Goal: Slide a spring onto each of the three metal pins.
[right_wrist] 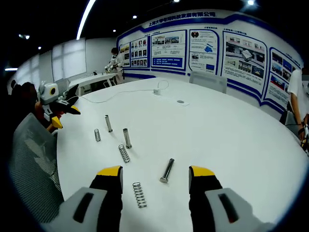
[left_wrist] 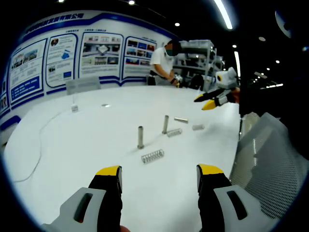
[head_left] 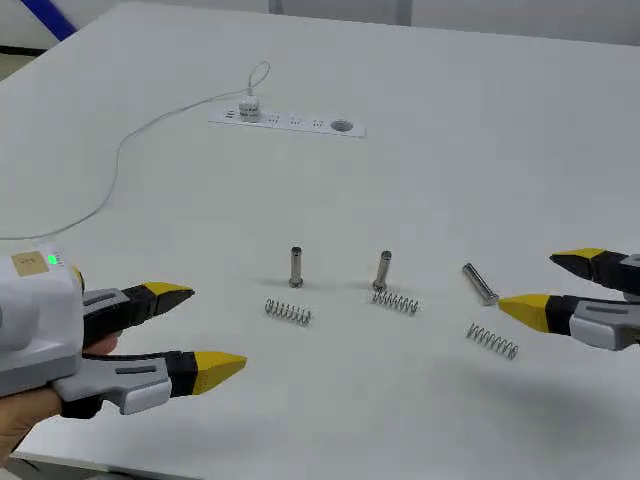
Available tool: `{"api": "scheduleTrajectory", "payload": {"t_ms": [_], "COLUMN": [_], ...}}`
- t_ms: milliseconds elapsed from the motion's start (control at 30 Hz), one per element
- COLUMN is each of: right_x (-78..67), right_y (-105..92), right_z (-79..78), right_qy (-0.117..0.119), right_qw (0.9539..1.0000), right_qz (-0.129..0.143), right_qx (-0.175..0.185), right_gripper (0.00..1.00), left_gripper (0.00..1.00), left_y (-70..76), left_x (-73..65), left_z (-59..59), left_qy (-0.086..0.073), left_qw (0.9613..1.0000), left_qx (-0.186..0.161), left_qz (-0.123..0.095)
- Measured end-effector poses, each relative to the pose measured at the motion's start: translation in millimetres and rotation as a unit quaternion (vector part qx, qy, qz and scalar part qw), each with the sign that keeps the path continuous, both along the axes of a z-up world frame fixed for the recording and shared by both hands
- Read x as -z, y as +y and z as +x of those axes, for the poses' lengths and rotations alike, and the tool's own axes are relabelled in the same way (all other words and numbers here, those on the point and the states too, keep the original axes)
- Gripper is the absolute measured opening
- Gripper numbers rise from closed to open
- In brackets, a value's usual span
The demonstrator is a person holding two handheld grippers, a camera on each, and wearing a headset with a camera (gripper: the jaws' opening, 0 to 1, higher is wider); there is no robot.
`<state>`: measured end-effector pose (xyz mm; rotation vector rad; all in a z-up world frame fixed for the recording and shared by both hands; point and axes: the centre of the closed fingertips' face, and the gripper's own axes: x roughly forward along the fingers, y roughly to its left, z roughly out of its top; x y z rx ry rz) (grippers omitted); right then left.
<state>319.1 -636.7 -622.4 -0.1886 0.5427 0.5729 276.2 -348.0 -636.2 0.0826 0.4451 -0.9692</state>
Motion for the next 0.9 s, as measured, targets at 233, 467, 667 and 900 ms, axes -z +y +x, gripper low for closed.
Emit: {"api": "scheduleTrajectory", "payload": {"t_ms": [233, 467, 667, 900], "right_x": [8.9, 26.5, 43.8, 58.1], "right_y": [3.0, 5.7, 7.3, 7.1], "right_z": [24.1, 42.2, 53.1, 60.0], "right_qy": [0.025, 0.061, 0.091, 0.120], "right_qw": [0.9993, 0.9967, 0.9926, 0.9871], "right_qz": [-0.021, -0.048, -0.073, -0.092], "right_qx": [0.019, 0.025, 0.035, 0.053], "right_gripper": [0.47, 0.37, 0.30, 0.22], "left_gripper": [0.64, 0.63, 0.63, 0.63], "left_y": [1.3, 1.8, 2.4, 2.2], "left_x": [0.8, 0.4, 1.9, 3.7], "left_z": [0.5, 0.7, 0.8, 0.8], "left_qy": [0.000, -0.001, 0.001, 0.003], "left_qw": [1.0000, 1.0000, 1.0000, 1.0000], "left_qx": [-0.002, -0.004, -0.005, -0.005], "left_qz": [-0.003, -0.004, -0.003, -0.002]}}
